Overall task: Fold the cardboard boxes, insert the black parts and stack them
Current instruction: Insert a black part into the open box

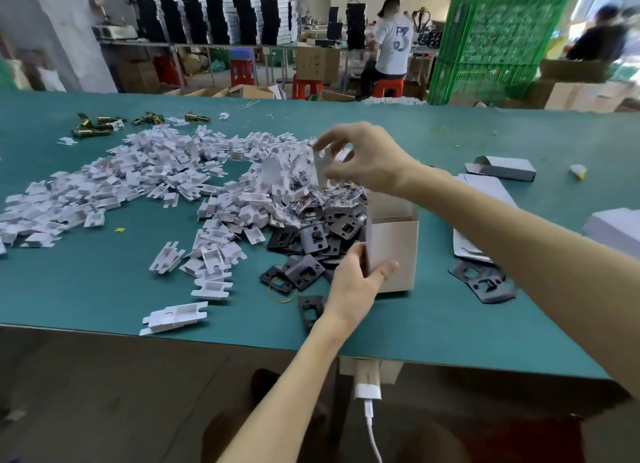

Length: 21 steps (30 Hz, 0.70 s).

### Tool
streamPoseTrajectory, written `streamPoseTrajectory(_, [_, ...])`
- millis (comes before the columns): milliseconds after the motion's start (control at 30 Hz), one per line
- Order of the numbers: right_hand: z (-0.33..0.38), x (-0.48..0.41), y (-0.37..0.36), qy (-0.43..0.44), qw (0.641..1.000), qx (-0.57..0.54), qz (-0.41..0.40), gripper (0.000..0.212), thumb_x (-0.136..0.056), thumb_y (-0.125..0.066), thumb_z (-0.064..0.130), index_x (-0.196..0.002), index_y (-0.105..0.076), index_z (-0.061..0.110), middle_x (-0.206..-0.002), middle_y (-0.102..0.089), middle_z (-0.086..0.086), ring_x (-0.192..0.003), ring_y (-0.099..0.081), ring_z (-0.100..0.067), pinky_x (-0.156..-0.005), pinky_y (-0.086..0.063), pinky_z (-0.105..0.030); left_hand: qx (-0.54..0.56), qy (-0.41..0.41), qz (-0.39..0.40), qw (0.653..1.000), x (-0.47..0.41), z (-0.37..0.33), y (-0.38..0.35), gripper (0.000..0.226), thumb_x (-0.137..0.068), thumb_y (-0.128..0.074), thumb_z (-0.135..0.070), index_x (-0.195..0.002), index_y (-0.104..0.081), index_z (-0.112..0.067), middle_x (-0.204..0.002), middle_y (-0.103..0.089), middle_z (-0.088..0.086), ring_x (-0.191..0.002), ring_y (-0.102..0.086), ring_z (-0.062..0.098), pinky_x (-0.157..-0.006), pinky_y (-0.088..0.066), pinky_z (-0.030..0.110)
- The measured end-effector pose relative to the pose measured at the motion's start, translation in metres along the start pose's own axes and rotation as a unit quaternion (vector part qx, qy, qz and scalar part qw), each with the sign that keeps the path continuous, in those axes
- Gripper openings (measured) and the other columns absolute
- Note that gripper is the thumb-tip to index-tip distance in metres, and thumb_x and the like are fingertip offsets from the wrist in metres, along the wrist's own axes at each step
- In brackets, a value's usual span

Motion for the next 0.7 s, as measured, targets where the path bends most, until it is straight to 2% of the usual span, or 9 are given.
streamPoseTrajectory(100, [-0.025, 0.021, 0.028, -0.037, 0.999, 0.005, 0.004, 0.037, -0.085, -0.079, 0.011, -0.12, -0.066, 0.012, -0.113, -0.068, -0.005, -0.078, -0.064, -0.01, -0.072, -0.058, -0.025, 0.017, 0.0, 0.01, 1.0, -0.002, 0.0, -0.004, 0.022, -0.097, -0.073, -0.019, -0.109, -0.058, -0.029, -0.112, -0.072, -0.006, -0.098, -0.07, 0.002, -0.085, -0.056, 0.02])
streamPoseTrajectory(233, [-0.045, 0.043, 0.043, -0.046, 0.999, 0.018, 0.014, 0.034, -0.084, -0.082, 0.011, -0.115, -0.068, 0.008, -0.108, -0.07, -0.007, -0.096, -0.069, -0.022, -0.093, -0.056, -0.041, 0.036, 0.01, 0.012, 0.999, -0.002, 0.003, -0.005, 0.024, -0.097, -0.072, -0.016, -0.11, -0.058, -0.031, -0.111, -0.073, -0.007, -0.093, -0.069, -0.005, -0.08, -0.054, 0.014])
streamPoseTrajectory(367, [-0.041, 0.05, 0.041, -0.009, 0.999, 0.03, 0.011, 0.028, -0.085, -0.081, 0.013, -0.11, -0.07, 0.012, -0.101, -0.071, -0.001, -0.091, -0.07, -0.018, -0.091, -0.057, -0.038, 0.081, 0.029, -0.015, 0.996, -0.003, 0.005, 0.002, 0.013, -0.102, -0.065, -0.022, -0.113, -0.06, -0.027, -0.112, -0.073, -0.007, -0.093, -0.069, -0.004, -0.078, -0.054, 0.014])
streamPoseTrajectory(533, [-0.049, 0.044, 0.032, -0.026, 0.998, 0.063, -0.005, 0.027, -0.087, -0.079, 0.016, -0.111, -0.068, 0.014, -0.1, -0.069, -0.005, -0.087, -0.065, -0.02, -0.09, -0.055, -0.039, 0.127, 0.047, -0.029, 0.99, -0.002, 0.009, 0.006, 0.017, -0.104, -0.063, -0.026, -0.12, -0.061, -0.021, -0.118, -0.072, 0.0, -0.107, -0.068, 0.013, -0.088, -0.056, 0.026])
streamPoseTrajectory(700, [-0.044, 0.037, 0.027, -0.018, 0.998, 0.058, -0.009, 0.026, -0.086, -0.081, 0.02, -0.11, -0.072, 0.015, -0.103, -0.071, -0.002, -0.087, -0.063, -0.014, -0.091, -0.054, -0.032, 0.121, 0.044, -0.017, 0.992, -0.002, 0.009, 0.003, 0.013, -0.103, -0.064, -0.018, -0.115, -0.06, -0.023, -0.111, -0.073, -0.005, -0.092, -0.07, -0.001, -0.077, -0.055, 0.016])
Point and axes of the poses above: each hand's wrist, its own x-axis away from the middle knuckle, its own y-axis out of the back of the hand, z = x × y, the point moved 8 cm from there along -x, towards the middle knuckle
